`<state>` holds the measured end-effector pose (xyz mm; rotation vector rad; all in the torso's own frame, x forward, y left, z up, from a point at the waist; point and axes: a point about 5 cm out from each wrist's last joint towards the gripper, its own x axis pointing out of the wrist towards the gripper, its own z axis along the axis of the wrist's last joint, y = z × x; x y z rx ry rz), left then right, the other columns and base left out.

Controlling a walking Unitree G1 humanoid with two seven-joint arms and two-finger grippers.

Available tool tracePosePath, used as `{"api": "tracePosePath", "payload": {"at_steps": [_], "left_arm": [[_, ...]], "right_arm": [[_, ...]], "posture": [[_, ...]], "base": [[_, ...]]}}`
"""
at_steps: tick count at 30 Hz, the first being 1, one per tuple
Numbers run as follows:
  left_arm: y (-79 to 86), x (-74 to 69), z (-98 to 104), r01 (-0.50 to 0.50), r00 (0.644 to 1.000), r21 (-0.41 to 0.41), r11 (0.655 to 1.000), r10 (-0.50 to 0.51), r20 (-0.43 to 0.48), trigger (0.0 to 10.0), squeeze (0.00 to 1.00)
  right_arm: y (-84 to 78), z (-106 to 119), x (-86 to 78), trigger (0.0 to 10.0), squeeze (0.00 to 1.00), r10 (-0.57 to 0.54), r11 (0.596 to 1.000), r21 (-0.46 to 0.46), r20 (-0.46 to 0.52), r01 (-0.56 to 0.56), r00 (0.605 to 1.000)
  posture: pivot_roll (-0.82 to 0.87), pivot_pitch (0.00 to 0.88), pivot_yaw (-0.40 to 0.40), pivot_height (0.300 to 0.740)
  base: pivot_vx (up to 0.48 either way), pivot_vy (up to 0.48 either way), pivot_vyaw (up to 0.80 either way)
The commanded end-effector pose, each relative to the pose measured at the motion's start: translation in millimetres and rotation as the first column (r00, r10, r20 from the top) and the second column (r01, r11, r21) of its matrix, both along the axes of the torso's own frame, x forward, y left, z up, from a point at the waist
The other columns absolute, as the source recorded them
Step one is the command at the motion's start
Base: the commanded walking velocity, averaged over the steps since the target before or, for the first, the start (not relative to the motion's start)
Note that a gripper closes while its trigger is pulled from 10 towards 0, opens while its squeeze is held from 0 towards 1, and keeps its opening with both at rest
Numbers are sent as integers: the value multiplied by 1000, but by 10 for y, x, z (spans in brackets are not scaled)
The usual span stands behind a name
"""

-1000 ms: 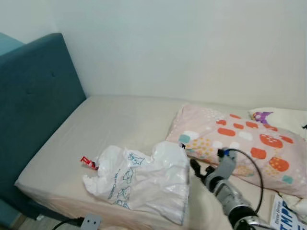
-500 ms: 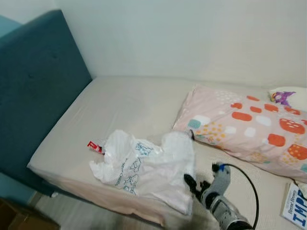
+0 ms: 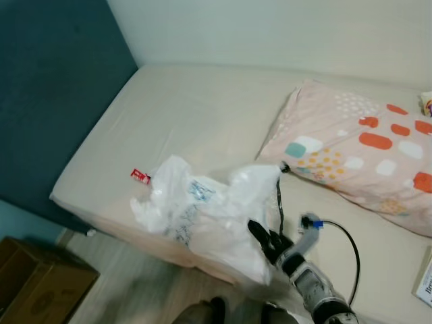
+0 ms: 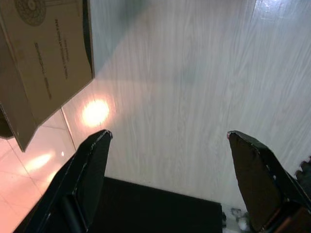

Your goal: Clean up the room

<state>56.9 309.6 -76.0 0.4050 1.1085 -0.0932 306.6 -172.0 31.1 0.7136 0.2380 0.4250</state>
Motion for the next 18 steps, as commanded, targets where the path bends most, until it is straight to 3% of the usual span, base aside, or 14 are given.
{"api": "tracePosePath", "payload": {"at_steps": [1, 6, 7, 12, 18], "left_arm": [[82, -205, 5, -29, 998, 19, 999, 30, -51, 10000, 0], [65, -191, -3, -47, 998, 20, 999, 47, -36, 10000, 0], [53, -162, -8, -58, 998, 19, 998, 58, -25, 10000, 0], [29, -102, -16, -71, 997, 15, 997, 71, -8, 10000, 0], [-60, 134, -40, -102, 994, 10, 995, 102, 39, 10000, 0]], "right_arm": [[127, -119, -66, 10000, 0, 59, 997, -49, -70, -63, 996], [198, -145, -35, 10000, 0, 62, 985, -152, -118, -80, 991], [252, -132, -21, 0, 0, 85, 983, -155, -113, -102, 990], [333, -107, -15, 0, 0, 146, 976, -147, -92, -158, 985], [487, 19, 6, 0, 0, 288, 957, -29, 5, -287, 958]], "posture": [[273, 402, 157, 740], [261, 387, 141, 740], [253, 377, 132, 740], [249, 368, 125, 740], [211, 293, 88, 740]], "base": [[0, 0, 0], [0, 0, 0], [0, 0, 0], [0, 0, 0], [0, 0, 0]]}}
